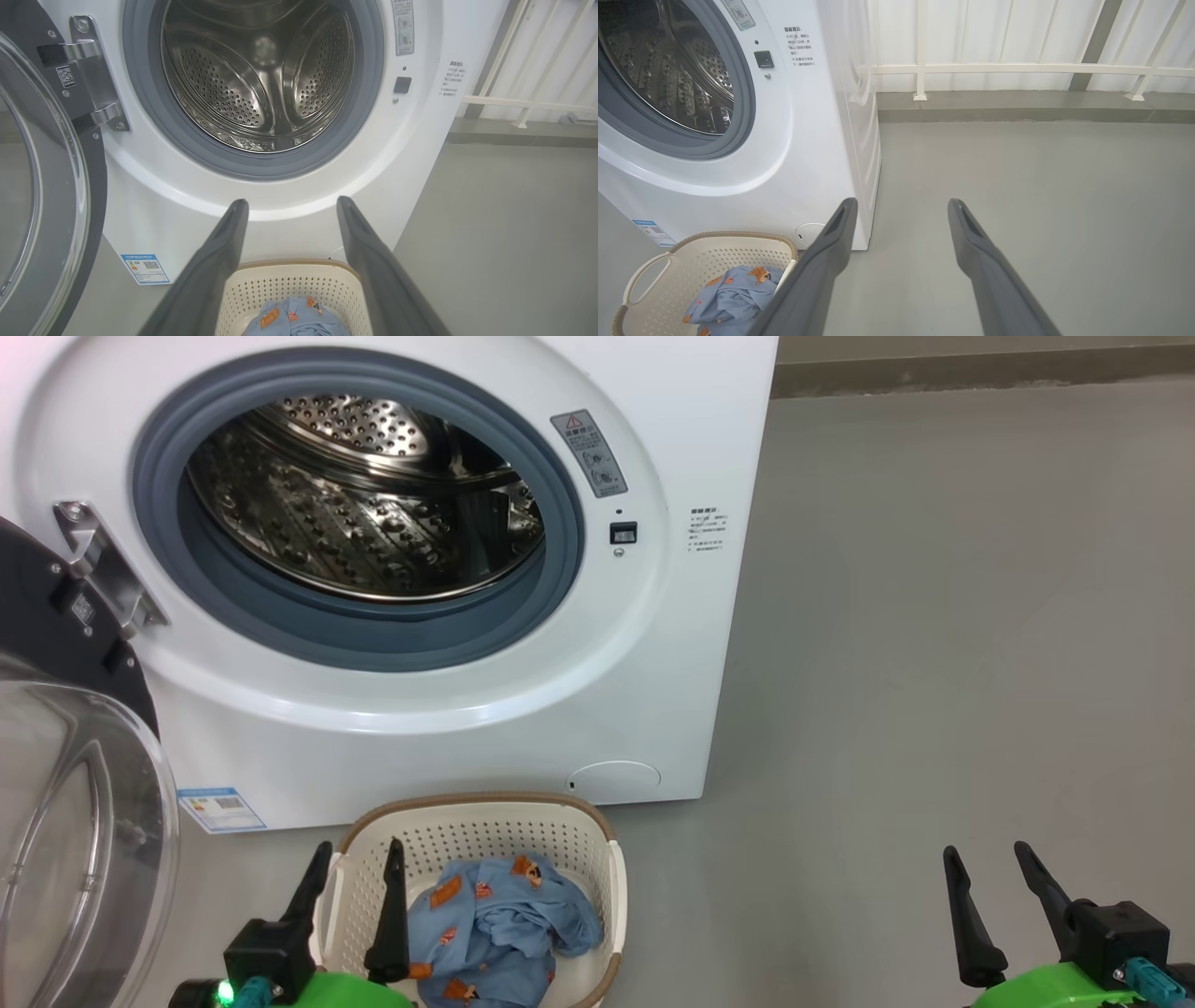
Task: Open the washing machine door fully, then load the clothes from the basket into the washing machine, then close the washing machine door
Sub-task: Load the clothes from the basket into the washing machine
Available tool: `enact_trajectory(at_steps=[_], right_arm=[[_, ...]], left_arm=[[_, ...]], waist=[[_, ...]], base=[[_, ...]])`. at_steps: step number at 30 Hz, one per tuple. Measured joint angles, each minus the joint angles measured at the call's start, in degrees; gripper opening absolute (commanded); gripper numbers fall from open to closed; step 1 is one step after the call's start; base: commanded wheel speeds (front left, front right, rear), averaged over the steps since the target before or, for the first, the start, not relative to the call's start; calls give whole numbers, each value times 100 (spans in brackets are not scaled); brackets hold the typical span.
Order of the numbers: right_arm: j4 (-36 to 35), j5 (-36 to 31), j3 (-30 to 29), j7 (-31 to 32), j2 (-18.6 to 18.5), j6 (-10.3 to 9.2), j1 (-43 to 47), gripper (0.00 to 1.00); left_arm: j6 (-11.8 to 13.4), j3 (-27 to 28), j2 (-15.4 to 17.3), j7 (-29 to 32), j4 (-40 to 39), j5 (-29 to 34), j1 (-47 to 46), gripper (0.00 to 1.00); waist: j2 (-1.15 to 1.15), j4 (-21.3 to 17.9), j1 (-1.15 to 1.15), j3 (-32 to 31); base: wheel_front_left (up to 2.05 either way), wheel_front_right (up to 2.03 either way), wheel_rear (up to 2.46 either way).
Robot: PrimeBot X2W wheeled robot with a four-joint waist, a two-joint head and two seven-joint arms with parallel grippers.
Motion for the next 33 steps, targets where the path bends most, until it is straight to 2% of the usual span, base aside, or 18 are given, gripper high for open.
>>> enact_trajectory(at_steps=[12, 15, 25, 28, 33], right_arm=[[-14, -1, 135, -1, 0, 0, -150, 100], [-27, -8, 140, 0, -1, 0, -182, 100], [-96, -49, 268, 0, -7, 0, -631, 100], [-94, -54, 382, -1, -5, 0, -789, 100], [-81, -37, 491, -34, -11, 0, -1024, 100]], left_arm=[[-36, -119, 36, 2, 488, 1, -227, 100], [-154, -178, 27, 2, 792, 0, -413, 100], [-554, -402, -170, 221, 2449, -27, -1467, 100], [-755, -423, -225, 379, 3064, -119, -1792, 100], [-928, -471, -275, 552, 3920, -204, -2209, 100]], waist=[[0, -64, 0, 235], [0, -85, 0, 369], [0, -186, 0, 995], [0, -254, 1, 1198], [0, -435, 1, 1517]], base=[[0, 0, 0], [0, 0, 0], [0, 0, 0], [0, 0, 0], [0, 0, 0]])
